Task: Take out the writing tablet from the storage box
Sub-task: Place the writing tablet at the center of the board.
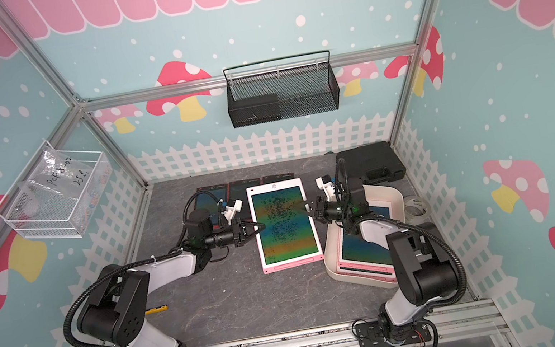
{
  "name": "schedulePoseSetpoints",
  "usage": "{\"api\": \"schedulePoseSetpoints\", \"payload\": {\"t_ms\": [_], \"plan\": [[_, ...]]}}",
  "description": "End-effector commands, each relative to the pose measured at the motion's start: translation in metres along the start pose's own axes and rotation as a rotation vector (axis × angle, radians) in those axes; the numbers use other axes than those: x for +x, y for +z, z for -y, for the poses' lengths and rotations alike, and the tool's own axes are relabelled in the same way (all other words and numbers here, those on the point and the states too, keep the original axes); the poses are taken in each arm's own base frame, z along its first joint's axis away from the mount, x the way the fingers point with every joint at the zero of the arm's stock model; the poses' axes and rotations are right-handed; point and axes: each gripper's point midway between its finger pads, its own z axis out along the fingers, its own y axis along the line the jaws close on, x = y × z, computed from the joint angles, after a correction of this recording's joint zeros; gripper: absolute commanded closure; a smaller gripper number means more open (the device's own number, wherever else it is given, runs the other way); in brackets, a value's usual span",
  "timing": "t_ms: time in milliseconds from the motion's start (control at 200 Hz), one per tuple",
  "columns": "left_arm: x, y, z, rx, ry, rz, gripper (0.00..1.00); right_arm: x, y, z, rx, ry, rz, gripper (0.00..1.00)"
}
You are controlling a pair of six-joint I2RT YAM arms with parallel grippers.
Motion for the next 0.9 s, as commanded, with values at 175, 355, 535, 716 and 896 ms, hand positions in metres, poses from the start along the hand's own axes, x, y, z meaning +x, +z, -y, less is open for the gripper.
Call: {"api": "schedulePoseSetpoints", "payload": {"t_ms": [175,355,535,716,896], "plan": [[-0.001,-0.025,-0.017,-0.128,-0.039,0.015,1.00,-0.021,-0.004,0.031,0.245,-0.085,0.032,0.38],[0.008,-0.029,-0.022,-0.153,-0.047,0.015,1.00,-0.026,-0.005,0.038,0.298,-0.111,0.025,0.38],[0.023,-0.030,-0.041,-0.177,-0.086,0.003,1.00,-0.021,0.001,0.040,0.269,-0.127,-0.018,0.38],[0.049,-0.022,-0.063,-0.228,-0.128,-0.064,1.00,-0.019,0.002,0.044,0.279,-0.155,-0.035,0.38],[0.067,-0.014,-0.076,-0.262,-0.147,-0.114,1.00,-0.014,0.002,0.046,0.280,-0.157,-0.049,0.37]]}}
